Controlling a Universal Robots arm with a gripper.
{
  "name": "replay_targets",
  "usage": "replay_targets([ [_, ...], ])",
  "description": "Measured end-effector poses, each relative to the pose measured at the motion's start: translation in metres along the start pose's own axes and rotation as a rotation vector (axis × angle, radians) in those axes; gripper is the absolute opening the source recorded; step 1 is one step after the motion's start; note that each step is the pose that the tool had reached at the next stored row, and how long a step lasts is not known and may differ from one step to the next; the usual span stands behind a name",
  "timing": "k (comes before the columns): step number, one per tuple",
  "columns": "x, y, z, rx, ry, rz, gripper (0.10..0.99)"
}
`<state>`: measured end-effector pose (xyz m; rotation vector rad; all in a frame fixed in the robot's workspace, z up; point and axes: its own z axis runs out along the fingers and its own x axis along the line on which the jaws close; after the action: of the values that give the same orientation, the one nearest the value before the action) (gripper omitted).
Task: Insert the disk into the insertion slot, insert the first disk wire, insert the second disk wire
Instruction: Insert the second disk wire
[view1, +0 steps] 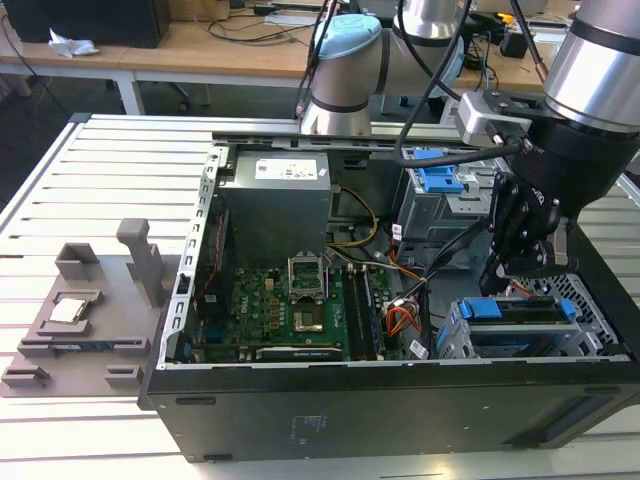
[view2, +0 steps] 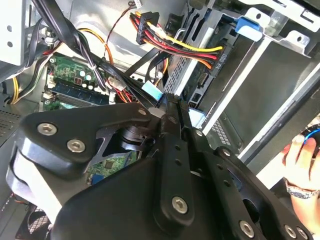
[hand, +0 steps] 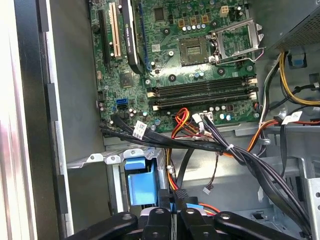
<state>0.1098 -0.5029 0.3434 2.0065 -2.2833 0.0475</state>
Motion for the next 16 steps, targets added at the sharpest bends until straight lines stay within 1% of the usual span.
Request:
replay_targets([
  [1,0.0001,-0.0012,-0.0023,0.000,-0.0009,-0.003,0.149],
  [2,-0.0002,-0.0031,-0.0025,0.000,-0.0068,-0.009,0.149],
  [3,-0.0003,-0.0047,-0.0025,0.000,-0.0091,-0.015,0.149],
  [4,-0.0005,-0.0061,-0.0026,0.000,-0.0097,-0.021,0.149],
  [6,-0.0014,-0.0126,-0.0026,0.000,-0.0087,-0.044,0.149],
  [9,-0.0022,-0.0187,-0.0010,-0.001,-0.0073,-0.071,0.149],
  [10,-0.0009,-0.0191,-0.0004,0.000,-0.0065,-0.078,0.149],
  [13,0.0076,-0.0205,0.0021,0.002,-0.0056,-0.101,0.149],
  [16,0.0108,-0.0217,0.0024,0.002,-0.0053,-0.107,0.149],
])
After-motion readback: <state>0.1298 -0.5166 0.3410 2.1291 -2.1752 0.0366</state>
